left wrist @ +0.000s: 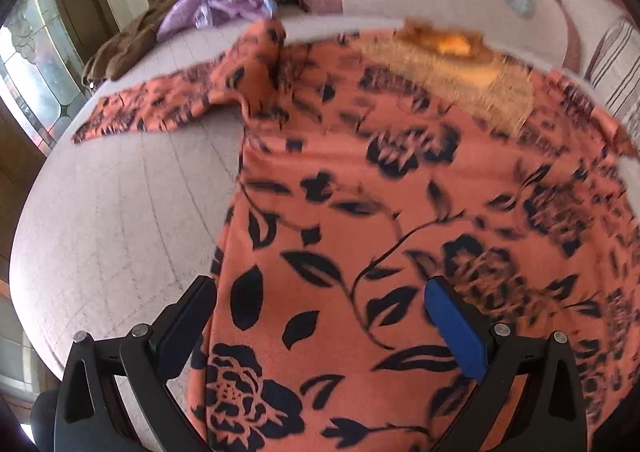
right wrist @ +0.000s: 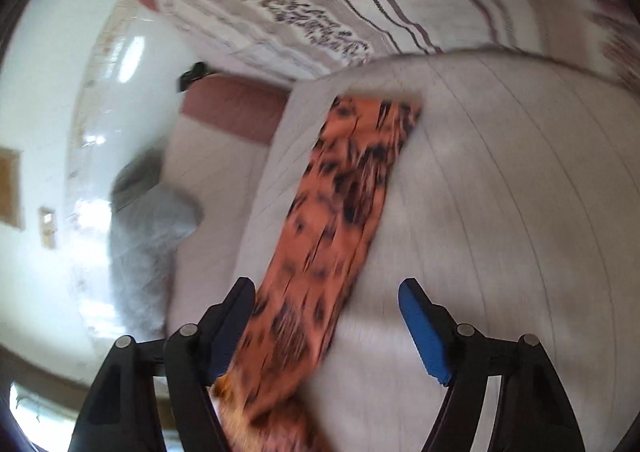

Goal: Fold small clothes

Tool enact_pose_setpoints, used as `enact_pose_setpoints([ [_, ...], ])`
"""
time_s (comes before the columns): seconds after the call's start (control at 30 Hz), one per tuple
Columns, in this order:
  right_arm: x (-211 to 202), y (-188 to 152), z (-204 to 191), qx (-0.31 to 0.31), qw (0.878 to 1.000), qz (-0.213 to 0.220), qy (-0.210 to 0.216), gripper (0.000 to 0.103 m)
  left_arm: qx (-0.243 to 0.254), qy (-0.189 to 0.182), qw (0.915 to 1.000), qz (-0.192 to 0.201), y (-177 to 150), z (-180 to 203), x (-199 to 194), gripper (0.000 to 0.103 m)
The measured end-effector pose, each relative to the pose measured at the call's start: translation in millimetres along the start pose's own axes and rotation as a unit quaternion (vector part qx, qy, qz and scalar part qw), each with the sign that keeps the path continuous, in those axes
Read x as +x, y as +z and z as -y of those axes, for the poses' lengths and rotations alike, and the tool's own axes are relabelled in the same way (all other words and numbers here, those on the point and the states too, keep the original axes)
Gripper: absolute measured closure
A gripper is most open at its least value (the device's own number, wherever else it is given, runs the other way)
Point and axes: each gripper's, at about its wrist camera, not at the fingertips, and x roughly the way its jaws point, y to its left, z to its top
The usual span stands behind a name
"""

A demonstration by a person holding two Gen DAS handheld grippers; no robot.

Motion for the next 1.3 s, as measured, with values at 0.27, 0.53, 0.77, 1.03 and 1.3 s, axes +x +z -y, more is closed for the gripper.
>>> enact_pose_setpoints([
  [0.27,67,38,-18,-0.041,0.995,0.011,-0.094,0.066,-0.016,-0.026,0.9984,0.048,-12,-13,4,0.0],
  [0.53,48,26,-98,-0.165,0.981,0.031,-0.101,0.096,-0.02,-0.04,0.9969,0.064,-15,-17,5,0.0],
  [0.77,-5,-114,-271,-0.353,0.934,0.016,0.058,0.096,-0.022,-0.056,0.9958,0.069,-18,-22,2,0.0],
  [1.03,81,-314,-271,-0.405,0.901,-0.14,0.066,0.002,-0.064,-0.094,0.9928,0.038,-16,-43,-4,0.0],
  [1.3,82,-315,-170,-0.334,0.923,-0.188,0.023,0.006,-0.119,-0.134,0.9819,0.06,12,-75,-33,0.0],
])
